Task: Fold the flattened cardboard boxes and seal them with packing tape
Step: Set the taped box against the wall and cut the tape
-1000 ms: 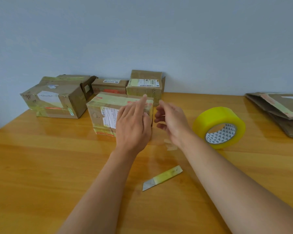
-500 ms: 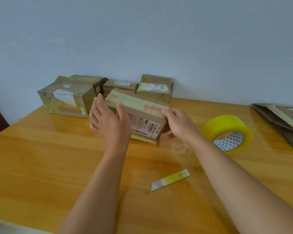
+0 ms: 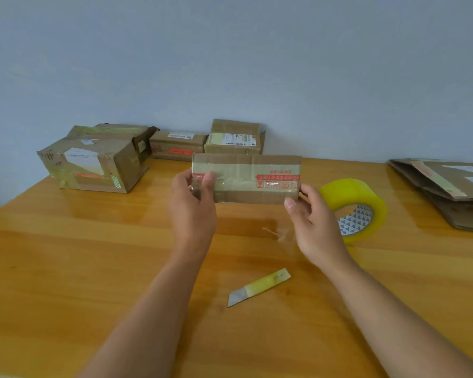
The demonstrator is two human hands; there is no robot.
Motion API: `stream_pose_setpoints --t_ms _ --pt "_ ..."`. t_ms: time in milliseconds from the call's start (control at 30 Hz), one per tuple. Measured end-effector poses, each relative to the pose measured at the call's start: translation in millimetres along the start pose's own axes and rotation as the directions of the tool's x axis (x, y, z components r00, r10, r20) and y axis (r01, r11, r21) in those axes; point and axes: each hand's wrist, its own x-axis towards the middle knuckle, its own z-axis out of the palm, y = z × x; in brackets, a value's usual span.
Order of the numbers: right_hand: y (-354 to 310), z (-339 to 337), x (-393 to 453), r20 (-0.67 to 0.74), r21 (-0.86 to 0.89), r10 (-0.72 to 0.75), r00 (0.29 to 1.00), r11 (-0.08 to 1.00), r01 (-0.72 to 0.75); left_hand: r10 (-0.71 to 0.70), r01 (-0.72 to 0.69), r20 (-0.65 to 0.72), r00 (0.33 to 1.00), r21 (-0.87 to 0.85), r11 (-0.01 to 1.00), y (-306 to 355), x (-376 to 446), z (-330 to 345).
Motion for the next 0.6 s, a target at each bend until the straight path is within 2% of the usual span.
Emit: stream_pose_setpoints --t_ms 100,200,333,433,600 --pt "10 0 -8 0.118 0.094 0.018 0.993 0.995 -0.029 -0.025 0.025 0.009 1.000 0.021 0.999 -4 -3 4" --pt "15 2 -11 0.153 0.147 0.066 0.986 0.985 -0.089 -0.046 0.045 0.027 0.999 0.034 0.998 -5 -7 8" --pt "9 0 -12 0.126 0.137 0.094 0.988 0.984 -0.111 -0.022 0.021 0.049 0.999 0.009 1.000 -4 -12 13" --pt "4 -2 -15 0.119 0.116 0.073 0.990 0.990 -0.087 -0.037 0.040 0.043 0.998 -0.072 0.997 -2 -18 16" --pt "2 -4 -15 0.088 0.177 0.057 0.995 0.982 -0.072 0.002 0.001 0.023 1.000 -0.140 0.990 5 -22 14"
